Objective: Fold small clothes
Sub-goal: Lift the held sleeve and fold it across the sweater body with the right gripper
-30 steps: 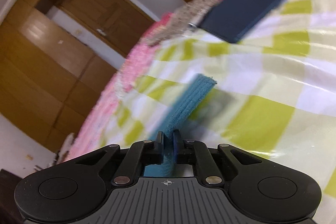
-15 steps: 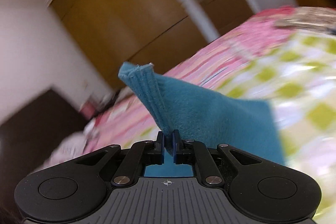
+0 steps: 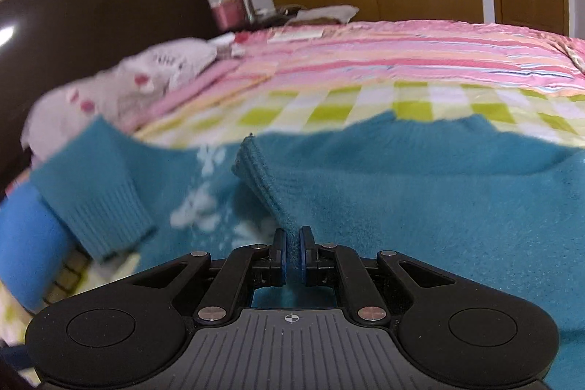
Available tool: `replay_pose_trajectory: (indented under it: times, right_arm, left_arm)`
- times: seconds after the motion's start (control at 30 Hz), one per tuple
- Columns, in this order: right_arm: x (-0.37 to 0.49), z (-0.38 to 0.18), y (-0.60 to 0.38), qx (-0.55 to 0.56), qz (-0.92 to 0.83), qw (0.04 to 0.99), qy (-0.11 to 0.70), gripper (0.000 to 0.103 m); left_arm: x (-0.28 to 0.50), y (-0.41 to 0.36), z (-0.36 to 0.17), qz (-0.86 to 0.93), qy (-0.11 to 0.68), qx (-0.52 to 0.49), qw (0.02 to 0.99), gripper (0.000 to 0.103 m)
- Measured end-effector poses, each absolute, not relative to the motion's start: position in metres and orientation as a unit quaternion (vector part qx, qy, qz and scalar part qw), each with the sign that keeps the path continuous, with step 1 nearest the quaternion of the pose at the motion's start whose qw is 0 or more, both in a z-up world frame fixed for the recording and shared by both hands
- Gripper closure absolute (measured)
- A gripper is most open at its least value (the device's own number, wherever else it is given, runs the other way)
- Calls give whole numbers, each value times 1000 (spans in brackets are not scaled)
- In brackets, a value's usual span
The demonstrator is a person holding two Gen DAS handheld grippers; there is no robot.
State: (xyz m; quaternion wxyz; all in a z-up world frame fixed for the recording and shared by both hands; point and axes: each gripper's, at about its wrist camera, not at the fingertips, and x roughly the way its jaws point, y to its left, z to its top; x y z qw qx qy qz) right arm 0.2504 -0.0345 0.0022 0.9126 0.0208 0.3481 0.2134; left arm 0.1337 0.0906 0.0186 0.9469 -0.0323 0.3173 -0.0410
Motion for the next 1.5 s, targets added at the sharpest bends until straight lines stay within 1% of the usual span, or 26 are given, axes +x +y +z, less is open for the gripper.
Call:
replay_pose_trajectory:
  times: [0.17, 0.33, 0.43, 0.57, 0.67, 0.87, 1.0, 1.2, 1.3, 1.37, 1.5]
  right_arm:
    - [249, 5, -26, -10, 207, 918, 339, 95]
    - [256, 1, -20, -7, 211, 913, 349, 93]
    - [258, 0, -18, -11, 220, 908, 355, 89]
    - [256, 6, -16, -12, 253, 898, 359, 77]
    - [253, 10, -9, -26, 276, 890, 362, 73]
    - [255, 27, 18, -42, 311, 879, 359, 73]
    - [254, 40, 44, -18, 376, 846, 378, 73]
    - [241, 39, 67, 38, 428, 803, 412, 72]
    - [223, 41, 88, -35, 430, 821, 373, 66]
    - [215, 40, 102, -79, 427, 829, 352, 57]
    - [213, 34, 131, -129, 419, 835, 333, 55]
  left_arm:
    - [131, 99, 19, -41, 313, -34, 948, 0]
    - [130, 103, 21, -38, 308, -34, 950, 0]
    - [130, 105, 21, -32, 302, -33, 952, 0]
    - [129, 111, 24, -32, 296, -39, 954, 0]
    - [128, 116, 25, -27, 290, -35, 956, 0]
    - [126, 130, 30, -6, 269, -34, 963, 0]
    - [121, 150, 35, 13, 257, -48, 965, 0]
    - [110, 182, 28, 52, 259, -60, 963, 0]
    - [110, 195, 19, 64, 275, -71, 957, 0]
    - [111, 202, 15, 66, 284, -84, 953, 0]
    - [112, 209, 13, 65, 286, -96, 951, 0]
